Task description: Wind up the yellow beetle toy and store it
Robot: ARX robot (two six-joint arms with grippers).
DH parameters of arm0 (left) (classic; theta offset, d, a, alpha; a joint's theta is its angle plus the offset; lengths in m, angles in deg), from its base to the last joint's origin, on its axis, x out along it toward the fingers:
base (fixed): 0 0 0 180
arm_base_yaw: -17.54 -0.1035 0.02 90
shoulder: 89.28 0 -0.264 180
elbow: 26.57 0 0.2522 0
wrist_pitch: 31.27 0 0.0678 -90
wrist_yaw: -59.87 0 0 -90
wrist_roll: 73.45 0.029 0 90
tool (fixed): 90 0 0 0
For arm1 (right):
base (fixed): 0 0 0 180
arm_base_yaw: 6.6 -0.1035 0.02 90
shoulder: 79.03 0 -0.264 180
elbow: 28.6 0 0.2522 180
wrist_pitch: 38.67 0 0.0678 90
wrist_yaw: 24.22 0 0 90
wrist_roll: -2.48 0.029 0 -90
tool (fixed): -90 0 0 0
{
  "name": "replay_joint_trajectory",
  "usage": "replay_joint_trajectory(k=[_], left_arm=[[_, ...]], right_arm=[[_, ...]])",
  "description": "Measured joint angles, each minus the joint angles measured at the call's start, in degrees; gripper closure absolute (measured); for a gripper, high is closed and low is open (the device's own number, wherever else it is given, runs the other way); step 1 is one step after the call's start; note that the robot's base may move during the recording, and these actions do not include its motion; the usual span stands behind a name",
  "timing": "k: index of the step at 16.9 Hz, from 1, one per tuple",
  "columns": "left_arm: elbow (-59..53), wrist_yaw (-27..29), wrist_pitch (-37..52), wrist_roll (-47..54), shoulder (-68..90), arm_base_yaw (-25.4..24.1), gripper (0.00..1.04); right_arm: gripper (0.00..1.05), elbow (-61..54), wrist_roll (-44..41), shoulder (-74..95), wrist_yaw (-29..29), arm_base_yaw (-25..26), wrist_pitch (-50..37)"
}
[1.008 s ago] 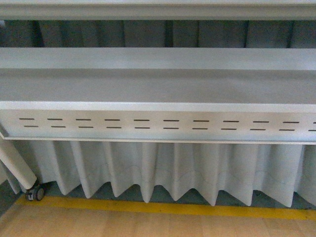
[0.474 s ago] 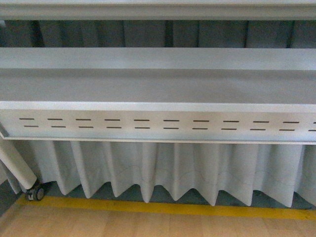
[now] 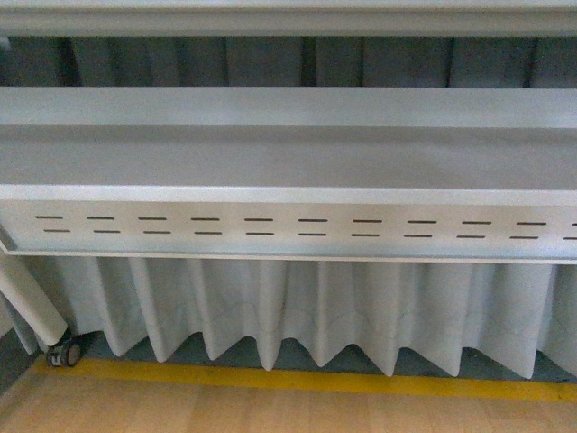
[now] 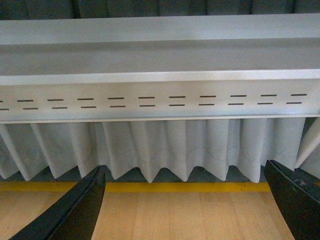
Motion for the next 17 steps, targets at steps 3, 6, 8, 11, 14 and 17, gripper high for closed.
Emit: replay_joint_trajectory(k=[3,6,8,11,14,17], left_arm=[[0.0,0.0,0.0,0.0,0.0,0.0,0.07],[0.0,0.0,0.0,0.0,0.0,0.0,0.07],[0.0,0.0,-0.2,0.0,0.0,0.0,0.07],[0.0,0.0,-0.17,0.0,0.0,0.0,0.07],[0.0,0.04,-0.11,0.0,0.0,0.0,0.07],[0.0,0.0,0.07,0.2,0.0,0.0,0.07]], right_arm=[[0.07,0.0,0.0,0.0,-0.02,0.0,0.0],[0.07,0.0,0.0,0.0,0.0,0.0,0.02],[0.07,0.0,0.0,0.0,-0.02,0.0,0.17],[0.07,0.0,0.02,0.0,0.0,0.0,0.2],[0.07,0.0,0.04,0.0,0.07,0.0,0.02],[0.07,0.0,0.0,0.0,0.09,0.0,0.02]])
